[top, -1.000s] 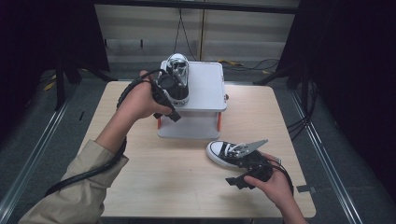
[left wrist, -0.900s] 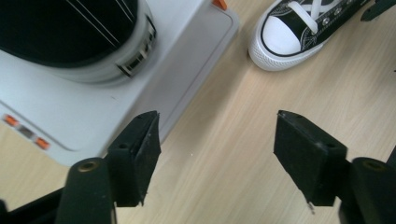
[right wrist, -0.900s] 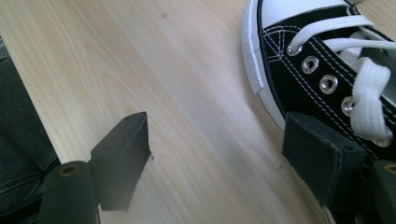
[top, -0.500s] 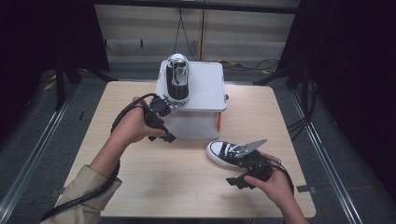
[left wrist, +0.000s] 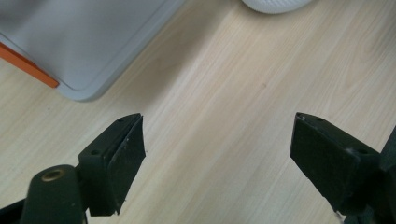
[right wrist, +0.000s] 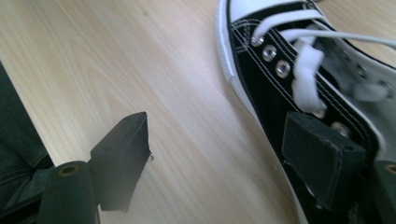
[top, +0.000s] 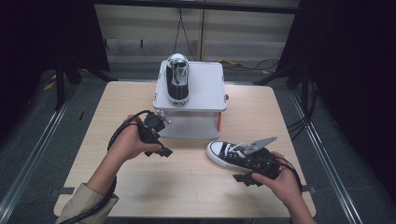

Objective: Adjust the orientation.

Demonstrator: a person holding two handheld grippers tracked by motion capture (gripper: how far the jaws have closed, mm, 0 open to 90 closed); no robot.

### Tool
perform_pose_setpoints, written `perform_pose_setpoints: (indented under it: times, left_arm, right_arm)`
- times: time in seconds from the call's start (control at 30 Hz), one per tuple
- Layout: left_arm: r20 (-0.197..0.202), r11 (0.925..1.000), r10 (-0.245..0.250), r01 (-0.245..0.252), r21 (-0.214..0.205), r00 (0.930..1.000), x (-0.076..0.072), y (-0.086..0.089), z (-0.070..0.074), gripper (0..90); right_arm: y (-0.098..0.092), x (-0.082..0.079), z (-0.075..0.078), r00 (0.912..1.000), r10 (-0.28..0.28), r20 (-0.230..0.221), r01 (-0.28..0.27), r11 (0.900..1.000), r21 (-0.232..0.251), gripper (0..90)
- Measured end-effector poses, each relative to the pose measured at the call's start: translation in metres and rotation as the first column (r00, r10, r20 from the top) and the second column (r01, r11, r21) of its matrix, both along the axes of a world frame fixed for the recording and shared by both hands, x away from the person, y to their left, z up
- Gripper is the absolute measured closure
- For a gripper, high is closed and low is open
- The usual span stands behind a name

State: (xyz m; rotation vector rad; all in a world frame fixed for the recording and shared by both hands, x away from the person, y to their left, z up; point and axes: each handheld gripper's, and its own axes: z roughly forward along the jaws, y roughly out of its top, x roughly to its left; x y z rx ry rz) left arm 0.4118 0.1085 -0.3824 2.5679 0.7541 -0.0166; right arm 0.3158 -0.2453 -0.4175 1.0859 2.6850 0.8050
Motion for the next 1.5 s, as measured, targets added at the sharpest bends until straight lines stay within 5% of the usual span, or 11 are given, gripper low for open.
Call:
perform_pose_setpoints:
  times: [0.37,0.93,1.07,1.27,1.43,1.5]
  left_arm:
    - [-0.03,1.0,0.005,-0.005,0.0,0.9995,-0.014,0.006,-0.028,18.0]
    - [-0.049,0.9999,-0.014,0.014,-0.004,0.9987,-0.03,0.009,-0.052,18.6]
    - [-0.045,0.9999,-0.014,0.014,-0.005,0.9989,-0.033,0.011,-0.056,18.9]
    - [-0.047,1.0,-0.003,0.003,-0.004,0.9989,-0.035,0.016,-0.057,19.3]
    - [-0.036,1.0,-0.006,0.006,-0.006,0.9993,-0.035,0.02,-0.062,18.7]
    - [-0.033,1.0,-0.009,0.009,-0.002,0.9994,-0.035,0.021,-0.064,18.1]
  right_arm:
    - [-0.02,-0.003,0.01,0.9992,-0.035,0.02,0.035,0.9994,0.0,23.0]
    - [-0.043,-0.004,0.017,0.9997,0.022,0.008,-0.02,0.99,-0.139,16.1]
    - [-0.046,0.002,0.011,0.9994,0.033,0.003,-0.032,0.9776,-0.208,21.7]
    - [-0.045,0.009,-0.003,0.9975,0.067,-0.023,-0.071,0.9711,-0.228,30.9]
    - [-0.045,0.015,-0.011,0.9967,0.061,-0.053,-0.07,0.9798,-0.188,41.6]
    - [-0.043,0.016,-0.017,0.9958,0.069,-0.06,-0.08,0.9718,-0.222,44.9]
